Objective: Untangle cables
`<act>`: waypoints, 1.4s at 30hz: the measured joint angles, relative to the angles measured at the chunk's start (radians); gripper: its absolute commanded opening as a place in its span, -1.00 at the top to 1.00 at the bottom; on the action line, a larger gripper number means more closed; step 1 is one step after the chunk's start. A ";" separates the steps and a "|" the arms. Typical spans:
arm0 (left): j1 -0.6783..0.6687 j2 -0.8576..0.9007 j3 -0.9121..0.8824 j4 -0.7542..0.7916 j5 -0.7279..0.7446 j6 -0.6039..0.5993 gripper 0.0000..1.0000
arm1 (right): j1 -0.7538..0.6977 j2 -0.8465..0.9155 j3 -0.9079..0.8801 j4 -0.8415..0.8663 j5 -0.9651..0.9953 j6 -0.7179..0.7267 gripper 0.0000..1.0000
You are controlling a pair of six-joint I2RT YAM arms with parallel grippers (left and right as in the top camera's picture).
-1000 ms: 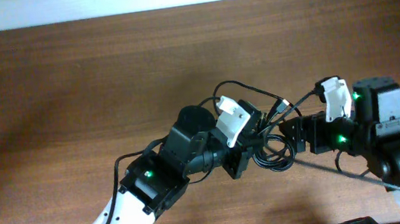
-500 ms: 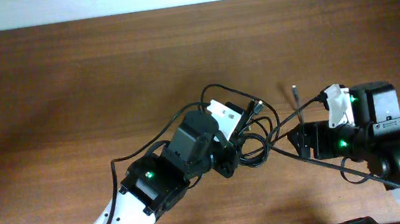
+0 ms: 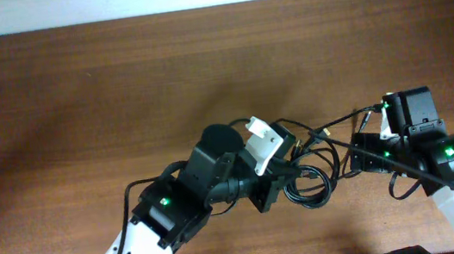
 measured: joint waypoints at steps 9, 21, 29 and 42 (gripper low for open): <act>0.005 -0.041 0.000 0.068 -0.321 -0.264 1.00 | 0.000 -0.313 0.000 0.028 -0.403 0.023 -0.55; 0.016 -0.100 0.000 0.265 -0.265 -0.724 1.00 | 0.000 -0.330 -0.002 0.353 -0.821 0.218 0.61; 0.028 -0.146 0.000 0.265 -0.266 -0.859 1.00 | -0.001 -0.332 -0.002 0.441 -0.874 0.266 0.92; 0.022 -0.152 0.005 0.035 -0.205 -0.305 -0.99 | -0.002 -0.330 -0.002 0.323 -0.774 0.202 0.92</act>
